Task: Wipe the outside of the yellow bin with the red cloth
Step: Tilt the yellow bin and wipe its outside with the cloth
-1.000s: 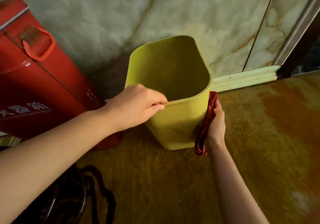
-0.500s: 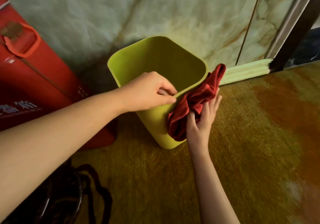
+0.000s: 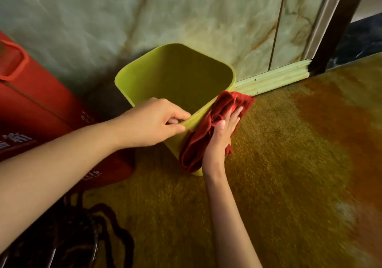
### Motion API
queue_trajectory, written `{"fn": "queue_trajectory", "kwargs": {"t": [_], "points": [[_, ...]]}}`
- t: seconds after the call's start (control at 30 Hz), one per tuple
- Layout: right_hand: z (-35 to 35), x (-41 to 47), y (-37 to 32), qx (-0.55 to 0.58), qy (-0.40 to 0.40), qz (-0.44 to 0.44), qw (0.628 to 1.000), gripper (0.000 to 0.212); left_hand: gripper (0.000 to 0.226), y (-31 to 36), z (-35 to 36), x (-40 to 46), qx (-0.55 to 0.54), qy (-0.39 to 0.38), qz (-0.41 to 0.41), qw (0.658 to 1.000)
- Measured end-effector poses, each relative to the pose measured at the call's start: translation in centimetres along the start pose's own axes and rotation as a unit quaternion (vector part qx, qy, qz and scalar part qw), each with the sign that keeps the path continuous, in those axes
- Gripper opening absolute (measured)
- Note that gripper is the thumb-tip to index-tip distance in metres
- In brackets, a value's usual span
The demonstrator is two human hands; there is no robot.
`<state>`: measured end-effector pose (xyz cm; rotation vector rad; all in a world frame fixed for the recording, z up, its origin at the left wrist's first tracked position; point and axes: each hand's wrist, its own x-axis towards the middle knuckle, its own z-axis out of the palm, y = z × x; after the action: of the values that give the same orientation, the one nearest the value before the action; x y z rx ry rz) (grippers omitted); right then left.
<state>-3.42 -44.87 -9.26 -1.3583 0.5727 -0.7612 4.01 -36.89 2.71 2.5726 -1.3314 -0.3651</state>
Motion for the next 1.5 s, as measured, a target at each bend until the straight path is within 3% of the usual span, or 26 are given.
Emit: {"fn": "queue_trajectory", "kwargs": {"t": [0.07,0.2,0.33,0.4,0.5,0.57,0.7,0.8,0.87,0.97,1.0,1.07,1.13,1.23,1.37,1.43,1.5], "points": [[0.4,0.6,-1.1,0.001,0.019,0.015,1.000,0.036,0.038,0.5,-0.1,0.6,-0.014,0.006,-0.007,1.000],[0.0,1.2,-0.6,-0.079,0.016,-0.068,0.994,0.040,0.023,1.1,-1.5,0.9,-0.125,-0.007,0.009,0.992],[0.3,1.8,1.2,-0.143,-0.004,-0.108,0.984,0.042,0.040,0.2,-3.1,0.4,-0.213,0.008,0.014,0.977],[-0.1,2.4,2.7,-0.162,-0.005,-0.062,0.985,0.039,0.044,-0.8,-3.2,0.0,-0.235,0.023,-0.018,0.971],[-1.6,3.0,4.9,-0.147,0.006,0.087,0.985,0.044,0.034,-1.3,-3.3,-0.1,-0.280,0.030,-0.053,0.958],[-1.7,3.0,4.7,-0.136,0.004,0.107,0.985,0.046,0.032,-1.1,-3.1,0.3,-0.287,0.030,-0.072,0.955],[0.9,3.4,0.5,-0.130,-0.020,-0.072,0.989,0.045,0.041,-0.2,-2.8,1.8,-0.291,0.041,-0.074,0.953],[1.3,4.8,0.1,-0.109,-0.034,-0.146,0.983,0.045,0.036,0.4,-2.7,2.6,-0.308,0.046,-0.071,0.948],[0.3,5.7,1.9,-0.107,-0.016,-0.097,0.989,0.046,0.034,0.6,-2.6,3.0,-0.313,0.063,-0.068,0.945],[-2.1,5.8,4.9,-0.095,0.000,0.121,0.988,0.045,0.038,1.3,-2.4,4.1,-0.310,0.070,-0.086,0.944],[-2.8,5.5,5.5,-0.079,-0.006,0.154,0.985,0.045,0.038,1.6,-2.3,4.6,-0.306,0.059,-0.095,0.945],[-3.2,4.6,5.5,-0.042,-0.012,0.121,0.992,0.046,0.038,2.1,-2.0,5.9,-0.308,0.039,-0.106,0.945],[-2.4,3.9,3.6,-0.005,-0.023,0.021,0.999,0.050,0.040,2.8,-1.8,7.1,-0.318,0.039,-0.125,0.939],[-0.1,3.1,0.2,-0.048,-0.038,-0.095,0.994,0.052,0.041,3.6,-1.8,8.4,-0.330,0.022,-0.144,0.933],[0.3,2.7,-0.7,-0.082,0.006,-0.102,0.991,0.051,0.020,3.1,-3.4,7.9,-0.392,-0.114,-0.147,0.901],[0.2,2.7,-0.3,-0.093,0.006,-0.109,0.990,0.050,0.025,1.6,-5.0,7.1,-0.423,-0.144,-0.158,0.880],[0.3,3.0,0.0,-0.095,0.009,-0.112,0.989,0.051,0.021,-0.3,-6.6,6.1,-0.368,-0.162,-0.138,0.905]]}}
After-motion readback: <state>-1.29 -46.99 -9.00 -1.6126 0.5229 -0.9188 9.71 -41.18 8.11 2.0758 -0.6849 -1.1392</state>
